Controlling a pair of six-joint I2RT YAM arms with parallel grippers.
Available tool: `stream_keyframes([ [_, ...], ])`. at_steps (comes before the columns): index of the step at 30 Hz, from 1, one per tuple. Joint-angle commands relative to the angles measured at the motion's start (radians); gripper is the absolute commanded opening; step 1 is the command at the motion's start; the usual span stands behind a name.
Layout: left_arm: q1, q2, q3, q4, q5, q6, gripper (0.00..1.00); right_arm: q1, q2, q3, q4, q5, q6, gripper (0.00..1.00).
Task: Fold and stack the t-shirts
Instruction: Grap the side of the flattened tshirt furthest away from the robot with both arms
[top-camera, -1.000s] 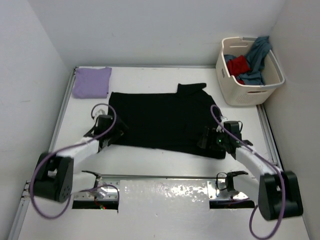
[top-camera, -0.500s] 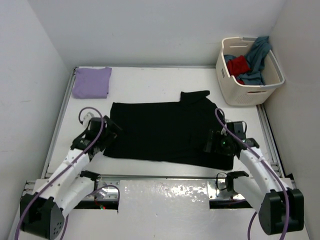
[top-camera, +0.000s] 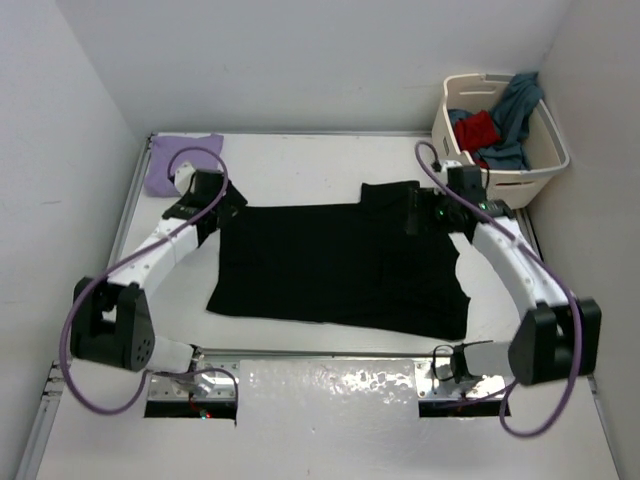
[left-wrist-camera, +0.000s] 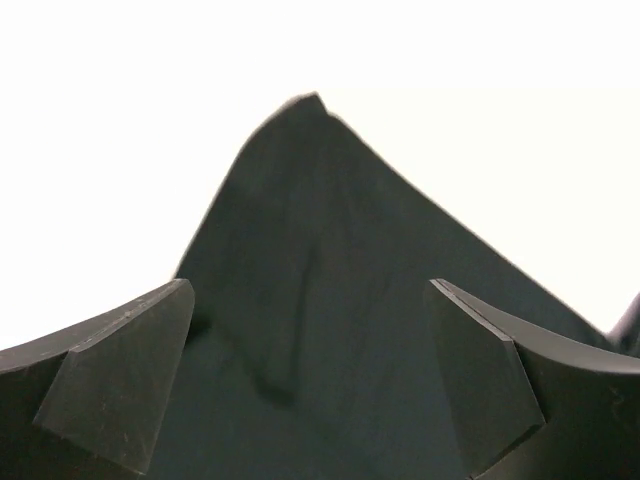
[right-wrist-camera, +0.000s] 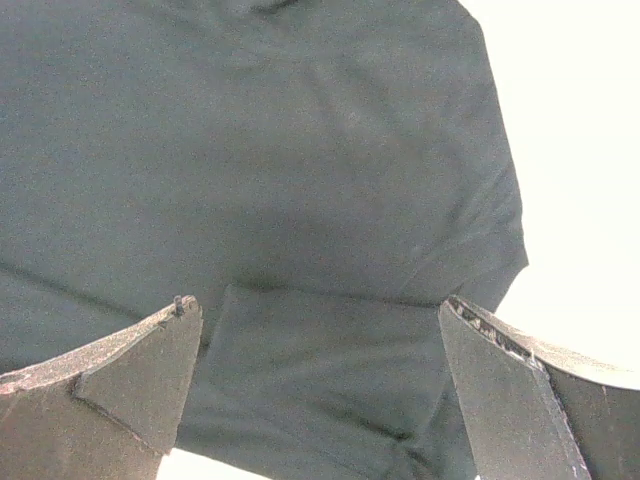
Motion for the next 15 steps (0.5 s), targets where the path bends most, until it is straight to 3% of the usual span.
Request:
stream_keyframes([
  [1,0.057,0.085,0.109,0.082,-0.017,0.093,1.0,0.04,0.18,0.181,0.031,0.142,-0.062,0.99],
  [10,0.092,0.387,0.318,0.064,0.038,0.171,0.98,0.041,0.711,0.73,-0.072,0.256,-0.06,0.99],
  [15,0.092,0.505,0.397,0.033,0.039,0.184,0.84,0.041,0.982,1.053,-0.153,0.391,-0.004,0.99],
])
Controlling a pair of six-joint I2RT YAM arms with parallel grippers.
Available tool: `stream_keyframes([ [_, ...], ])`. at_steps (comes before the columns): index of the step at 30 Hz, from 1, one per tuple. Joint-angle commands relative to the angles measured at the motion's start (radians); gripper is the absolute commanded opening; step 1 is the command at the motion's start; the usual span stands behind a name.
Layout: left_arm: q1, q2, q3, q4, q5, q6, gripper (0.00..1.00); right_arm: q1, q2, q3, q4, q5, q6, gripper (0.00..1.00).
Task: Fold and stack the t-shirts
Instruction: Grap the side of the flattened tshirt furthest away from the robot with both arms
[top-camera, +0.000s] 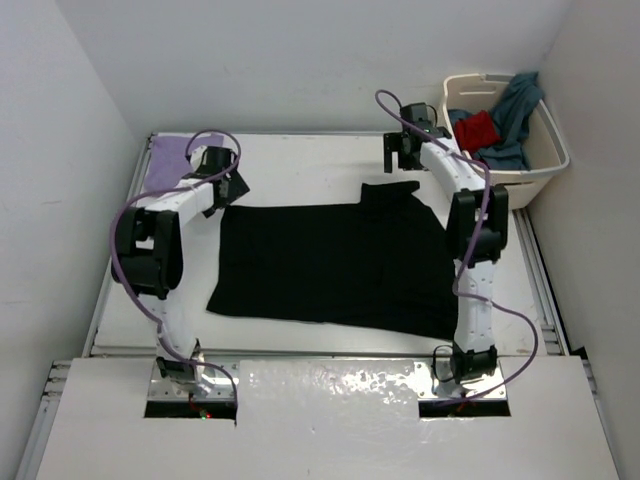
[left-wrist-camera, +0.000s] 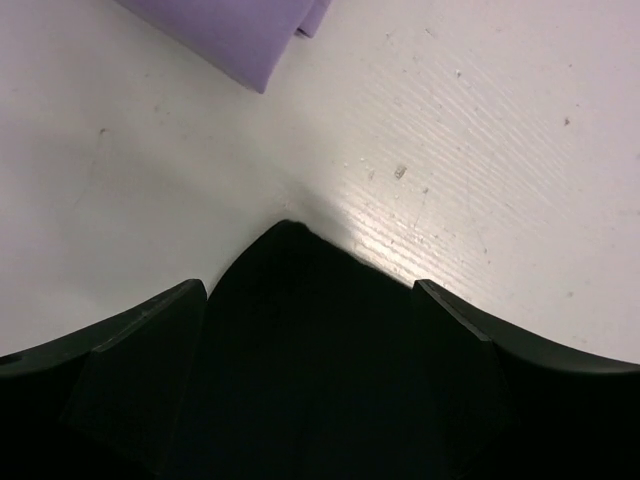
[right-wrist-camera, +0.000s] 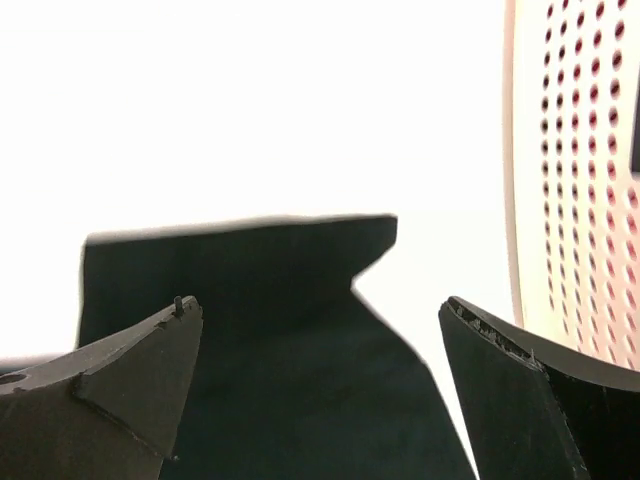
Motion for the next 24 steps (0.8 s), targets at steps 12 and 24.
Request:
stream_keyframes([
  [12,0.006,0.207,0.143,-0.025,-0.058,0.043,0.55,-0.019,0.202,0.162,0.017,0.182,0.121,0.99],
  [24,0.012,0.21,0.116,0.011,-0.021,0.1,0.0,-0.032,0.246,0.11,0.113,0.145,0.297,0.88],
])
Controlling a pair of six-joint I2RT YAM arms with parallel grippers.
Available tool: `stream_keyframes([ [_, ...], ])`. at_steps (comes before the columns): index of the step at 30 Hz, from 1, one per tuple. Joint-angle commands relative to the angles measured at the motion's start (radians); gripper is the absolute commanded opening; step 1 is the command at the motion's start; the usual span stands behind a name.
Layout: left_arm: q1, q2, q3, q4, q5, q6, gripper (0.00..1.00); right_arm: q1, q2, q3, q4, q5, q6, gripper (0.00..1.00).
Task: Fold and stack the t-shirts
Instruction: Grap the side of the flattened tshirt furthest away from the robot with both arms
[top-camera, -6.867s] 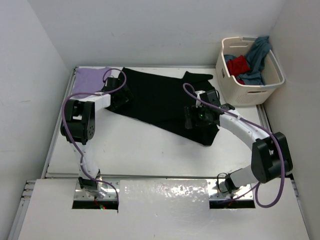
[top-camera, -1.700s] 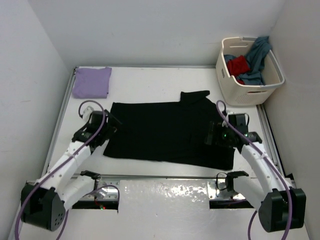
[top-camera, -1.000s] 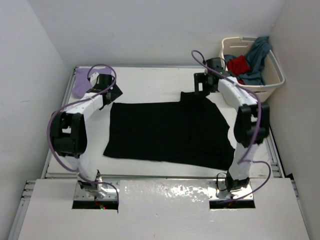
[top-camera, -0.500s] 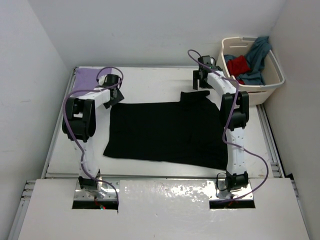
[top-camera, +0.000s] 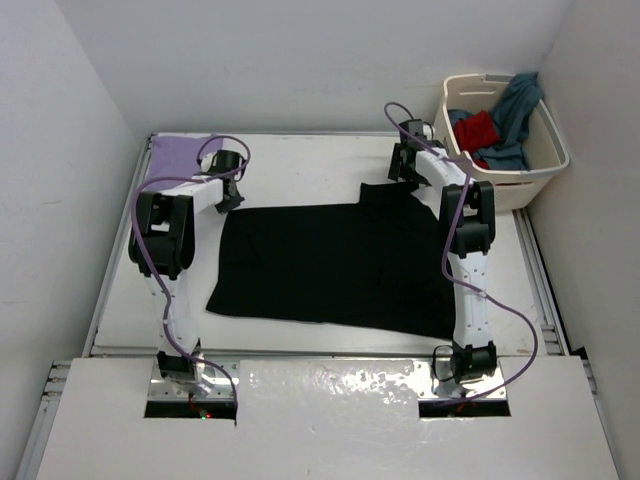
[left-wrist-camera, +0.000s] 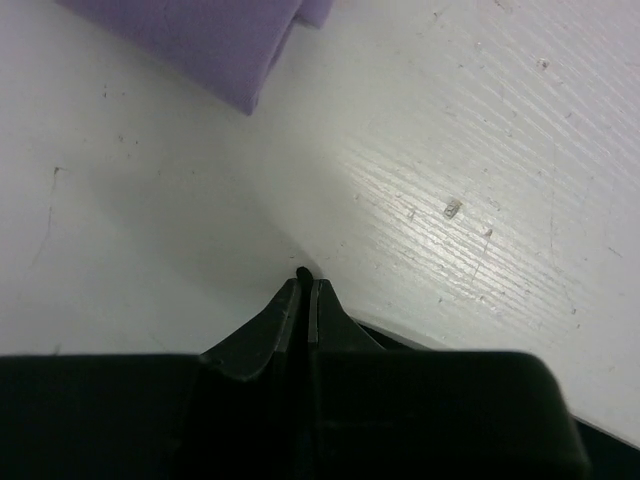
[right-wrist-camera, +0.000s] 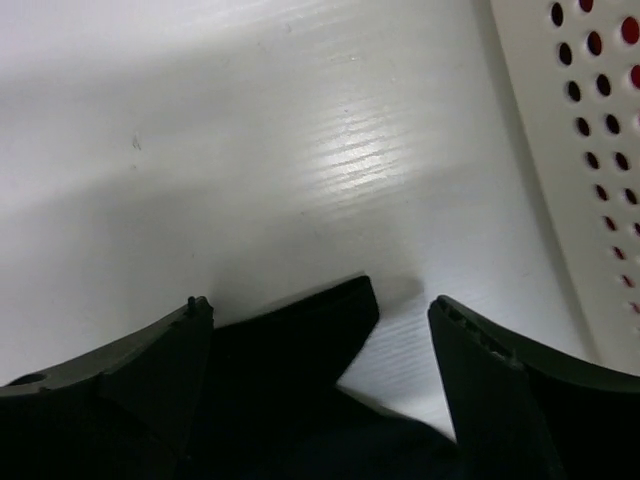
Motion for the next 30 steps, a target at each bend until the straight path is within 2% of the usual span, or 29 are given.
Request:
stream_keyframes([
  [1,0.012,-0.024,-0.016,0.04,0.033,0.032,0.0,-0.003,-0.008,-0.012,0.066,-0.015,0.092,0.85],
  [3,0.012,-0.023,-0.015,0.043,0.054,0.029,0.0,-0.003,0.004,-0.01,0.075,-0.013,0.114,0.81],
  [4,0.011,-0.024,-0.016,0.045,0.057,0.029,0.0,-0.003,0.006,-0.013,0.085,-0.012,0.135,0.73],
  [6,0.011,-0.029,-0.021,0.048,0.059,0.028,0.0,-0.003,0.0,-0.042,0.108,-0.021,0.157,0.64],
  [7,0.012,-0.03,-0.021,0.048,0.06,0.028,0.0,-0.003,-0.005,-0.068,0.118,-0.025,0.173,0.56],
  [9,0.012,-0.035,-0.021,0.047,0.059,0.028,0.0,-0.003,-0.022,-0.096,0.151,-0.039,0.184,0.5],
  [10,0.012,-0.036,-0.021,0.048,0.062,0.028,0.0,-0.003,-0.025,-0.111,0.16,-0.035,0.186,0.42],
  [16,0.012,-0.052,-0.021,0.062,0.076,0.035,0.0,-0.003,-0.049,-0.114,0.174,0.011,0.138,0.22],
  [17,0.012,-0.053,-0.021,0.062,0.077,0.035,0.0,-0.003,-0.055,-0.121,0.181,0.019,0.132,0.15],
  [18,0.012,-0.058,-0.021,0.062,0.077,0.038,0.0,-0.003,-0.063,-0.127,0.189,0.03,0.131,0.0],
  [27,0.011,-0.114,-0.033,0.068,0.088,0.041,0.0,0.018,-0.17,-0.159,0.223,-0.005,-0.006,0.0],
  [30,0.011,-0.144,-0.061,0.08,0.099,0.043,0.0,0.03,-0.255,-0.272,0.246,-0.016,-0.032,0.0],
])
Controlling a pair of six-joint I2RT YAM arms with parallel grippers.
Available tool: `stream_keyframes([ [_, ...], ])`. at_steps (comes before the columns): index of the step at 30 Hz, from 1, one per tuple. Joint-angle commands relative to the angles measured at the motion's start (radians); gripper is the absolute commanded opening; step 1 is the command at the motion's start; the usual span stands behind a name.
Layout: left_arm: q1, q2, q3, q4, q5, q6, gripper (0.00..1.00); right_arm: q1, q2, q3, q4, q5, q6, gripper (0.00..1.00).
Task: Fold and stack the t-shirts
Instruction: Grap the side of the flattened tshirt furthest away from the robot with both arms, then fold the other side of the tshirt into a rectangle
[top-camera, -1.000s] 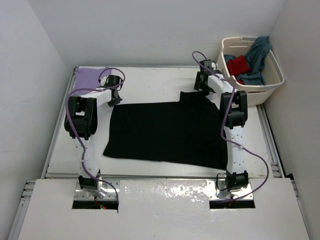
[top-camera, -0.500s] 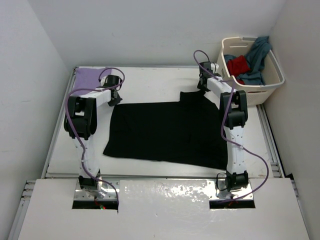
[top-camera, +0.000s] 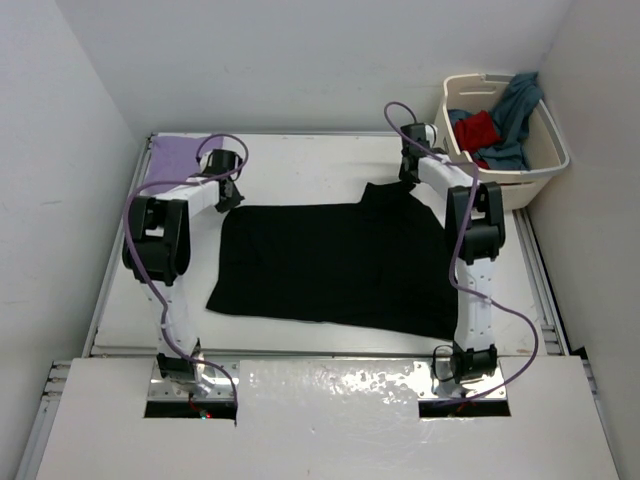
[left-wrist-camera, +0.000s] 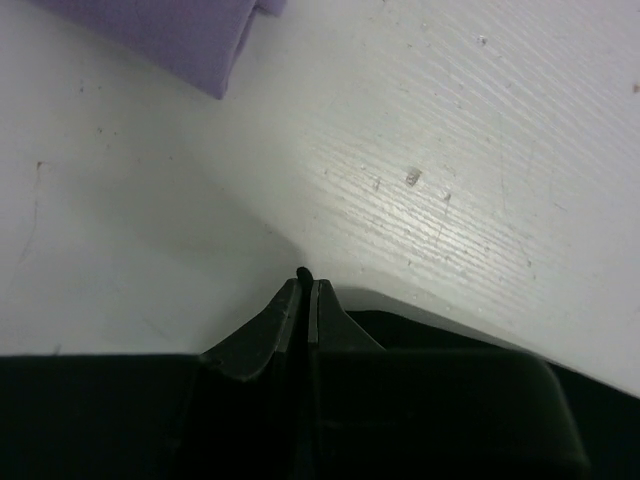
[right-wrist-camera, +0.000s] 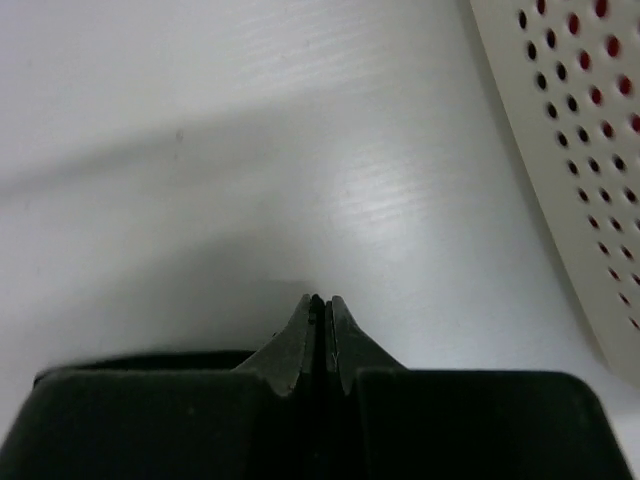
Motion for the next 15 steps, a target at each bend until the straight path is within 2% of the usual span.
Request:
stream_keyframes([
  [1,0.006,-0.092,-0.027,0.041,0.022,0.006,0.0,0.024,-0.165,-0.098,0.041,-0.006,-0.061,0.0],
  [4,0.006,-0.121,-0.059,0.047,0.031,0.002,0.0,0.03,-0.291,-0.246,0.092,0.004,-0.074,0.0],
  [8,0.003,-0.172,-0.094,0.056,0.04,-0.003,0.0,0.034,-0.44,-0.384,0.074,0.002,-0.089,0.0],
  [15,-0.003,-0.25,-0.178,0.065,0.034,-0.009,0.0,0.085,-0.794,-0.709,0.06,0.05,-0.101,0.0],
])
